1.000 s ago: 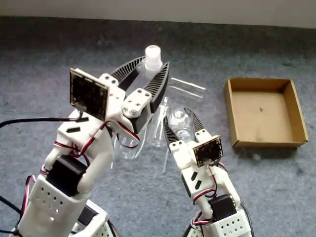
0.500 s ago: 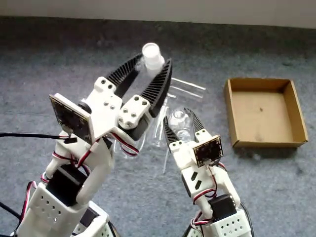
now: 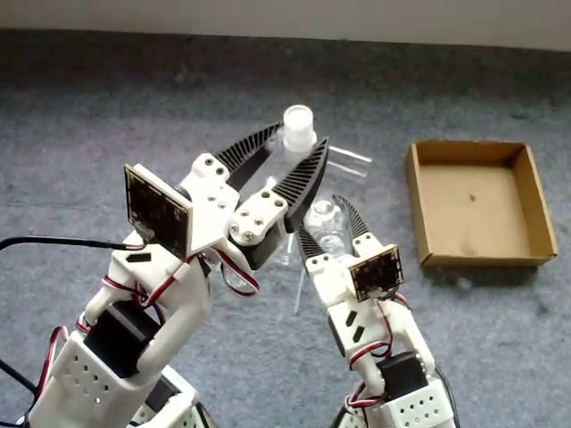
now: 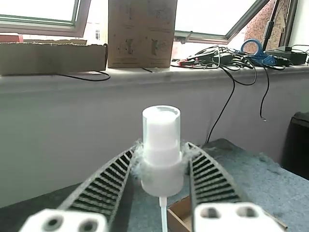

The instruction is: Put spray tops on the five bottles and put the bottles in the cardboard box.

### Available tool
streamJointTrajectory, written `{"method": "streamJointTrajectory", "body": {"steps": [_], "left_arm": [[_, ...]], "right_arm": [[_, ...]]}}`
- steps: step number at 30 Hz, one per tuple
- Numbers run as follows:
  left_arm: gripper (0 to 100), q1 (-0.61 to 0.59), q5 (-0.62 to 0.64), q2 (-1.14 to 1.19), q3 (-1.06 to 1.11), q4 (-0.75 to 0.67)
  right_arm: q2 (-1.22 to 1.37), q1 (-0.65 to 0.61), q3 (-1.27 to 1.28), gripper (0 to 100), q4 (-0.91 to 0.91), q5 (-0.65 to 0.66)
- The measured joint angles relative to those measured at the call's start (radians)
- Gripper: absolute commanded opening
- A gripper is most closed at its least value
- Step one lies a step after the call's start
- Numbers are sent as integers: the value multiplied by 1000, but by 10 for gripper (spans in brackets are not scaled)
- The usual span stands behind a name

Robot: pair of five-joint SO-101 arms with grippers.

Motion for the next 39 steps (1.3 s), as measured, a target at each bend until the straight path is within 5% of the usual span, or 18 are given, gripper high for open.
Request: {"method": "streamJointTrajectory", "body": {"steps": [10, 20, 39], "left_arm": [[27, 15, 0, -2, 118, -2], [27, 17, 2, 0, 367, -206], [31, 25, 5, -2, 494, -219]], "right_arm": [[0, 0, 0, 65, 0, 3], [0, -2, 0, 65, 55, 3], [2, -6, 0, 67, 60, 6]]}}
